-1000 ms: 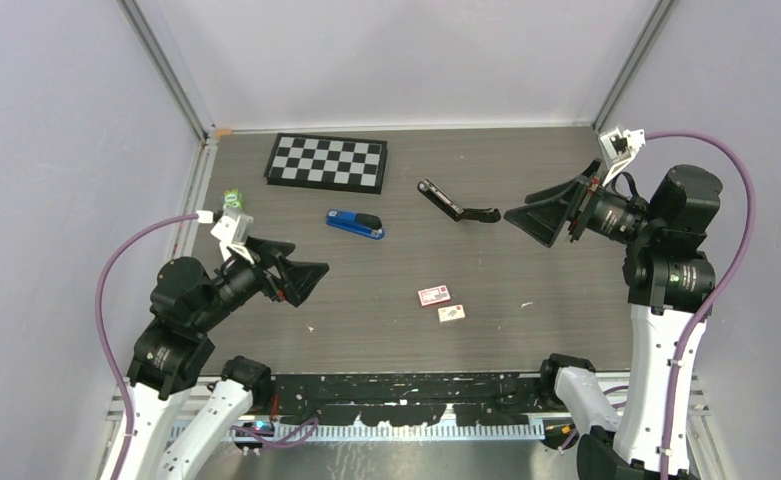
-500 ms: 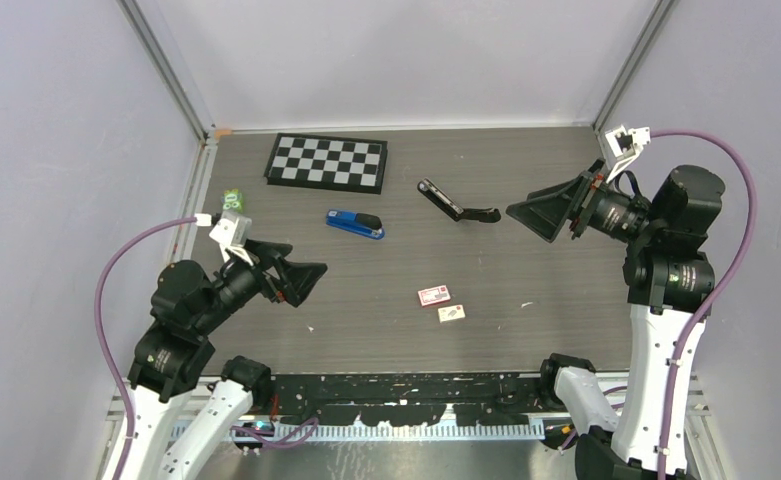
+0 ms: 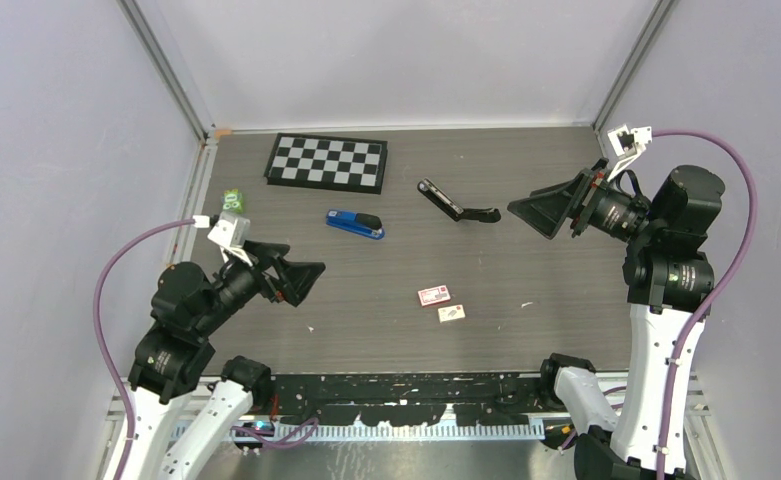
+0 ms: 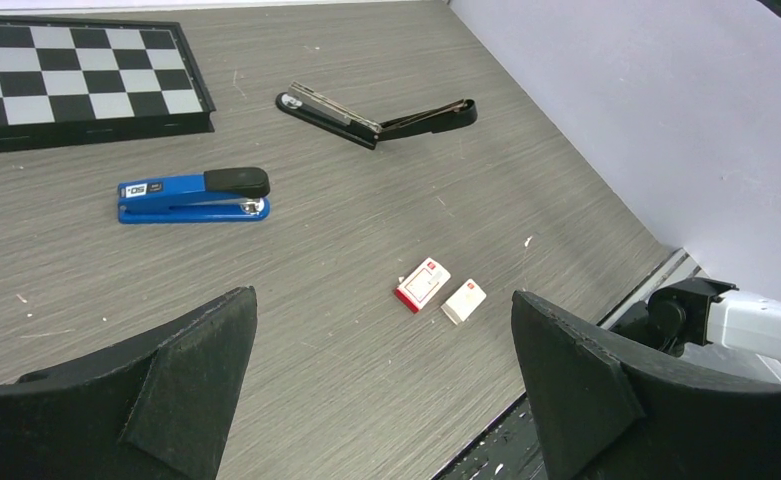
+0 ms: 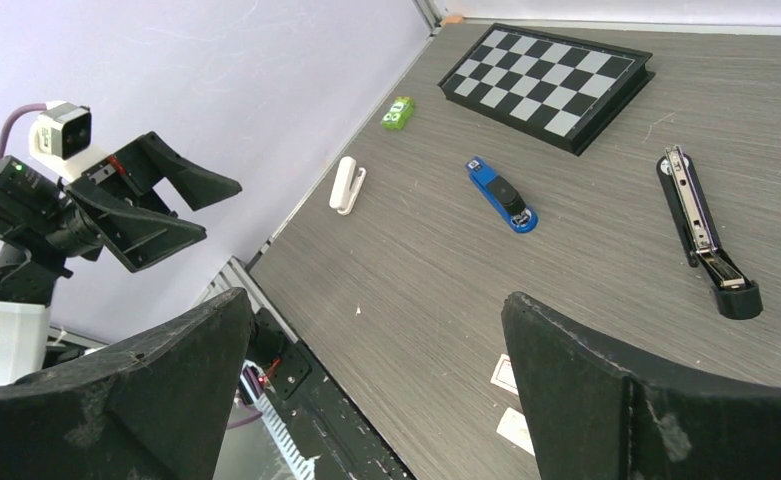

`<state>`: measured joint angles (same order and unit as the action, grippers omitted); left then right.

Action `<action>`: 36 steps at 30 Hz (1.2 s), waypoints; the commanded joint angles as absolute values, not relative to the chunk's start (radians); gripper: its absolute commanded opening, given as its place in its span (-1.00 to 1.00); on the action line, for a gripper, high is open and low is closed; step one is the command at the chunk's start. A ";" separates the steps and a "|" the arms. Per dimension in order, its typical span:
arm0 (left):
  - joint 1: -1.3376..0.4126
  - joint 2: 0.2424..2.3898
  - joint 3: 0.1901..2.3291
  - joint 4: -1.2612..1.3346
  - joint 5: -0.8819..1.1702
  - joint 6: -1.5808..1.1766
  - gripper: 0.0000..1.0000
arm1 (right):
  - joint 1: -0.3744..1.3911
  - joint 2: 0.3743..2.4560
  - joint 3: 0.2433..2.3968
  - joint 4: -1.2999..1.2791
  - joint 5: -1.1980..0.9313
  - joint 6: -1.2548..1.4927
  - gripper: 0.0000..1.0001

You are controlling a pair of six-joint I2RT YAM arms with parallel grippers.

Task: Unload the staples from the stapler
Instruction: Reset both arms

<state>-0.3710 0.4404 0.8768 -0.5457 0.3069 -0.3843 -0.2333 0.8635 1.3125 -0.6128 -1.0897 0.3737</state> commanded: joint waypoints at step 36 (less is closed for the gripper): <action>-0.367 0.418 0.867 -0.528 0.217 -0.342 0.99 | -0.244 0.850 1.304 -0.570 -1.061 0.385 0.99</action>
